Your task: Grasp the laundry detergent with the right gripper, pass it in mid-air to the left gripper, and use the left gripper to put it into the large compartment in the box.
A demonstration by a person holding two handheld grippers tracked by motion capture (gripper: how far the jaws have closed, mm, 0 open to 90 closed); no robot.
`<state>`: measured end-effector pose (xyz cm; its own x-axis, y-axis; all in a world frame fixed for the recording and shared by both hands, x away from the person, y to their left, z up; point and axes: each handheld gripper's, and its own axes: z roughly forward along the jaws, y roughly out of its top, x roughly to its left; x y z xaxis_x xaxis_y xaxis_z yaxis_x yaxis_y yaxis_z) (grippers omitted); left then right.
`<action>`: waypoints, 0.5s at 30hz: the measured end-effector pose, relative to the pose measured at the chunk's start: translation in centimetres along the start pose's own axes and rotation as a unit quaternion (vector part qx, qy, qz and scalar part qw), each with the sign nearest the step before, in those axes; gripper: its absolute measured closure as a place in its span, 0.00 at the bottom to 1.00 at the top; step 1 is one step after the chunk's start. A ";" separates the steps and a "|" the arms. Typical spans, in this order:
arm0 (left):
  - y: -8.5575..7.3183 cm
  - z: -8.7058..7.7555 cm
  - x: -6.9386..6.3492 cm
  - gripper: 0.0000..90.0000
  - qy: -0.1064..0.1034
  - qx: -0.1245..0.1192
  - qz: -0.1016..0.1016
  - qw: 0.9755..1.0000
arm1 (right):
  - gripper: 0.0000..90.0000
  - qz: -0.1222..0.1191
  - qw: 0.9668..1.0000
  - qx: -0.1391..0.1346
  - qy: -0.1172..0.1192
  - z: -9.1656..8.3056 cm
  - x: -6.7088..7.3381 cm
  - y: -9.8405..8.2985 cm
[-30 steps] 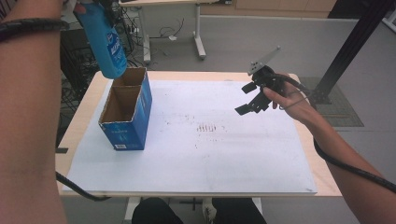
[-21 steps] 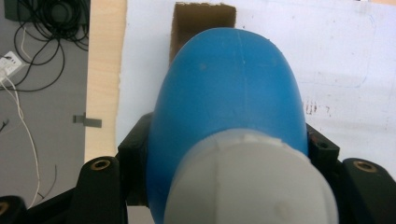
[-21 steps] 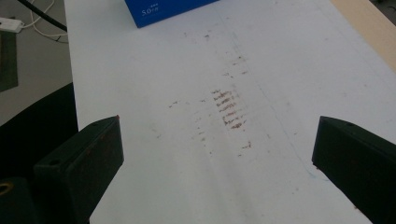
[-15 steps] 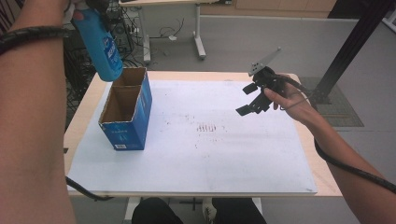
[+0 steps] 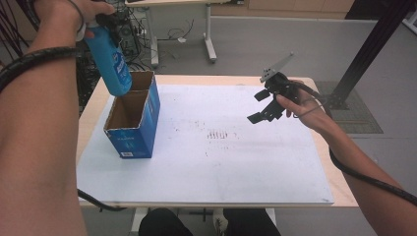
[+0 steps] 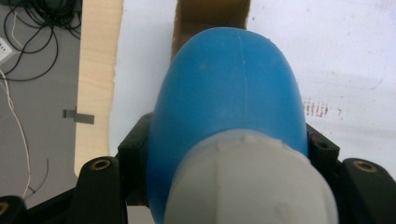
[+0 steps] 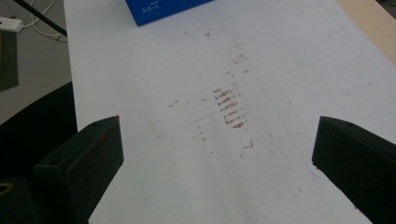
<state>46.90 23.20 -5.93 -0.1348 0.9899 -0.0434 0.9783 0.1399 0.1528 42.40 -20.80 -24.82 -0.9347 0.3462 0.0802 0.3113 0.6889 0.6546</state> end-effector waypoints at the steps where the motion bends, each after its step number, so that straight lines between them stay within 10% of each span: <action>1: 0.0 0.5 0.1 0.41 -0.001 0.003 0.001 1.000 | 0.02 -0.001 1.000 -0.001 0.000 0.0 0.0 0.0; 15: -0.9 5.6 0.9 0.41 -0.007 0.022 0.007 1.000 | 0.02 0.001 1.000 -0.006 0.001 0.1 0.0 -0.2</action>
<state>46.80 23.84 -11.64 -0.1186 0.9914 -0.0558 0.9863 0.1241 0.1091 42.33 -20.87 -25.01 -0.9346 0.3462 0.0819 0.3104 0.6813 0.6629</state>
